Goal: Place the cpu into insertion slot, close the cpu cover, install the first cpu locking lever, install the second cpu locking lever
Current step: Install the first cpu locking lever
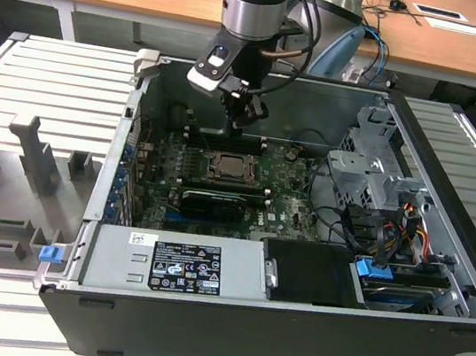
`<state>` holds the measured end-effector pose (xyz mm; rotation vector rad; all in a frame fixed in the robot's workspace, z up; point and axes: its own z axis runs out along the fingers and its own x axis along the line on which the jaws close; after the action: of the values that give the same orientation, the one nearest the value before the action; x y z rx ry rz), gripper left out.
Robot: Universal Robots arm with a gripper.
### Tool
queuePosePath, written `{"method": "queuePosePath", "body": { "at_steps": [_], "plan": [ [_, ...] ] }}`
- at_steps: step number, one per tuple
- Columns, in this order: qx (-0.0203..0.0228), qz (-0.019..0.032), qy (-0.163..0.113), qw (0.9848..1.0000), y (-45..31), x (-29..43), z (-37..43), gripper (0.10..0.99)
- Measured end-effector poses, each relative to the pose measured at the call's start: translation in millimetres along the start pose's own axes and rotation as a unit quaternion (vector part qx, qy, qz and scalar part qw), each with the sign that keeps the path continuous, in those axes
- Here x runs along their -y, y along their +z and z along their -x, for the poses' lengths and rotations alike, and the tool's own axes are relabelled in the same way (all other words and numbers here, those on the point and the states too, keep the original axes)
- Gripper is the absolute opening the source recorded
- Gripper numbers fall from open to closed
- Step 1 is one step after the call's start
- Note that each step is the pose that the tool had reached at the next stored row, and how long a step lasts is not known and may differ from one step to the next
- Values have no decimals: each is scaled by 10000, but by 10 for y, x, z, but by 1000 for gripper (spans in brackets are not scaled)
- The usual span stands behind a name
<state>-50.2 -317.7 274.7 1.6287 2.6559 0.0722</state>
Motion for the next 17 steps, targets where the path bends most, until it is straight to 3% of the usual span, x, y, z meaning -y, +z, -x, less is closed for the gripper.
{"method": "queuePosePath", "body": {
  "at_steps": [11,17],
  "plan": [
    [-23,-1,-437,9990,0,0,0,106],
    [-36,-2,-675,9977,0,0,0,106]
  ]
}}
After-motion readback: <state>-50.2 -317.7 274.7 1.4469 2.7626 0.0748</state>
